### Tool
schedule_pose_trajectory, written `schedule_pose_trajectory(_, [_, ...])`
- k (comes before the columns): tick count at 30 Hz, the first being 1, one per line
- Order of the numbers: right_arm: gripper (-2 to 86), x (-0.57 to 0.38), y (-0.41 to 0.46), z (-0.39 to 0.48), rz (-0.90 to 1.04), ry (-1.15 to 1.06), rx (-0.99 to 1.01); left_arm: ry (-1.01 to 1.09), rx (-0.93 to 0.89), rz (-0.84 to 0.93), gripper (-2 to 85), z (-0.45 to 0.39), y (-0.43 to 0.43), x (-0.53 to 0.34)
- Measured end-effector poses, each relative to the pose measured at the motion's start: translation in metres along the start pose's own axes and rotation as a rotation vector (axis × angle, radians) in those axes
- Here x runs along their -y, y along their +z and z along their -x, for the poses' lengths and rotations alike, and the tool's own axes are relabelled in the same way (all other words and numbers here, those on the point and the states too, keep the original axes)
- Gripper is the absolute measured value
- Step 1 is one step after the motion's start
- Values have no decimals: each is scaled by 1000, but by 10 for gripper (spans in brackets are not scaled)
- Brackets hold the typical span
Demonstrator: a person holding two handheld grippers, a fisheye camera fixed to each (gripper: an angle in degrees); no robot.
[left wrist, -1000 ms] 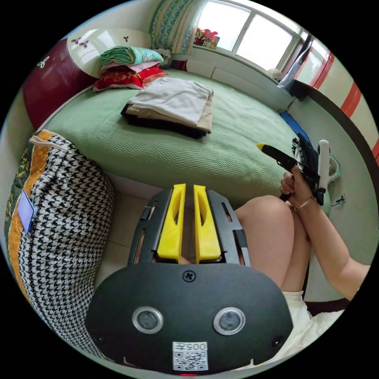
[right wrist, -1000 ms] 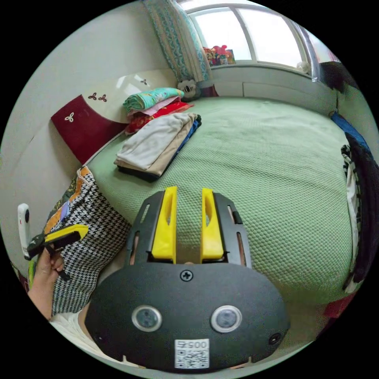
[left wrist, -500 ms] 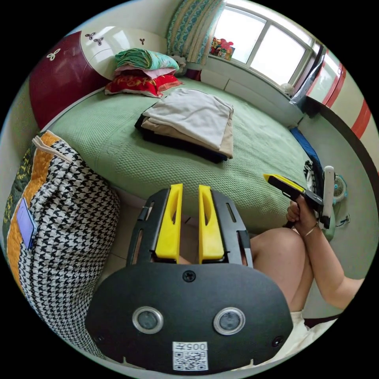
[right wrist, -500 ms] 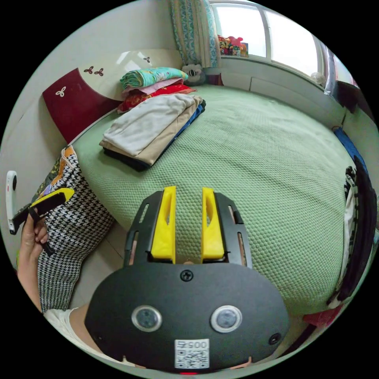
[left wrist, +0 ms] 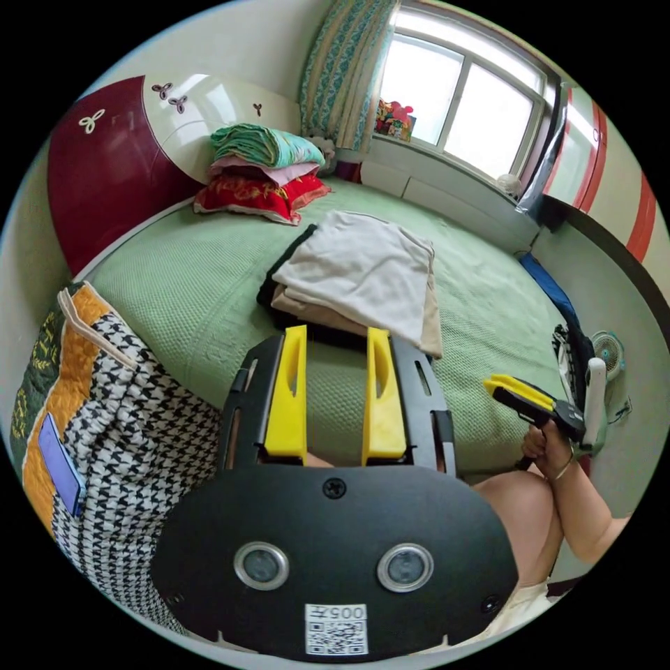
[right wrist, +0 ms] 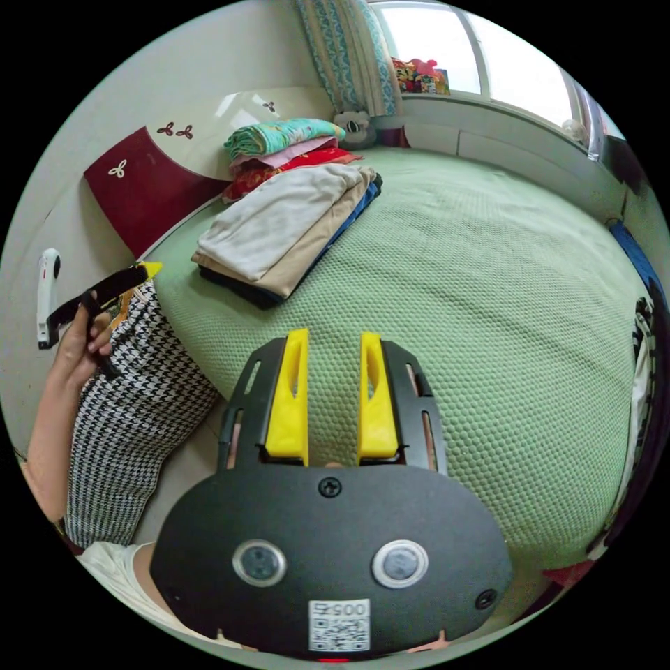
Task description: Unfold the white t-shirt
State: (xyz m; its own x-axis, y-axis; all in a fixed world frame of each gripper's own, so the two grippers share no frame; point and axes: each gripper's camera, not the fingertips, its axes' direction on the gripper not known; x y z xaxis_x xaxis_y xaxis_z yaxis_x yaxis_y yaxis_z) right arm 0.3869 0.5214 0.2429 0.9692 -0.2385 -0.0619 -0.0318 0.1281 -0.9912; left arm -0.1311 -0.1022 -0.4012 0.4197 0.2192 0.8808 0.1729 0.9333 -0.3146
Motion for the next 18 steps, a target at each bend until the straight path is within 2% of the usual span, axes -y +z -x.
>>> schedule_pose_trajectory(9, [111, 0, 20, -7, 3, -24, -3, -13, 70, 59, 161, 35, 43, 70])
schedule_pose_trajectory(18, [108, 3, 34, -16, 18, -35, 5, -62, 22, 125, 142, 43, 75, 101])
